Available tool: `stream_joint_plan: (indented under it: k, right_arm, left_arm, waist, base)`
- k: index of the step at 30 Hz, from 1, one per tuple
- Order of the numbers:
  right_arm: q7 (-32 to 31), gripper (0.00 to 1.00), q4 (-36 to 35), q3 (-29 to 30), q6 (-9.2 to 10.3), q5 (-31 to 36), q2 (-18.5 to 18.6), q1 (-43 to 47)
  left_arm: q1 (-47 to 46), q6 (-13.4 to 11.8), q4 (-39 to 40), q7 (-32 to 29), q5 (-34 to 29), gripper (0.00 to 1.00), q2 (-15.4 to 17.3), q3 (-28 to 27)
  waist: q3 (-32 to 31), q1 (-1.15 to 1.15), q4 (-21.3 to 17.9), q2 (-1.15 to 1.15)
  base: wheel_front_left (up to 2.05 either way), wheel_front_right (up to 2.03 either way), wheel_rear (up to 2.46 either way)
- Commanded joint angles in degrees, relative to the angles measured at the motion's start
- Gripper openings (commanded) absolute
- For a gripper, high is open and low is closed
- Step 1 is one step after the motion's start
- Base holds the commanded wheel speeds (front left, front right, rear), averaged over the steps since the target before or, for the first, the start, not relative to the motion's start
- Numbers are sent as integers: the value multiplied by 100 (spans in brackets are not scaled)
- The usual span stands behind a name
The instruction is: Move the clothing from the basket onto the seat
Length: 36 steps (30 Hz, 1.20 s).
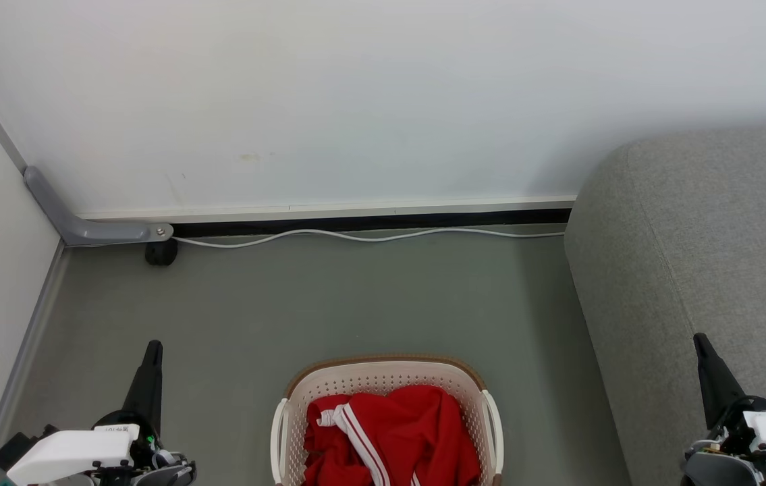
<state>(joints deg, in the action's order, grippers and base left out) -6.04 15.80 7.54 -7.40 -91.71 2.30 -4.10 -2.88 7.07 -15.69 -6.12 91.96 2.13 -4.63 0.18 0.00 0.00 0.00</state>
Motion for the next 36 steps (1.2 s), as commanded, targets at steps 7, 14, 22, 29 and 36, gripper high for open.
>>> stream_joint_plan:
  k: [7, 14, 22, 29, 36]
  right_arm:
    - [-43, 0, -178, -105, -9, -48, 57, -209]
    - [-43, 0, -178, -105, -9, -48, 57, -209]
    - [-43, 0, -178, -105, -9, -48, 57, -209]
    - [-43, 0, -178, -105, -9, -48, 57, -209]
    - [1, 100, 28, -8, 0, 2, -5, 7]
  left_arm:
    - [-331, 42, 167, -34, 23, 0, 75, -186]
    - [-331, 42, 167, -34, 23, 0, 75, -186]
    - [-331, 42, 167, -34, 23, 0, 75, -186]
    - [-331, 42, 167, -34, 23, 0, 75, -186]
    - [12, -1, -29, 2, -1, 100, -5, 4]
  waist:
    - [0, 0, 0, 0]
    - [0, 0, 0, 0]
    - [0, 0, 0, 0]
    - [0, 0, 0, 0]
    - [0, 0, 0, 0]
  base:
    - [0, 0, 0]
    - [0, 0, 0]
    - [0, 0, 0]
    - [0, 0, 0]
    - [0, 0, 0]
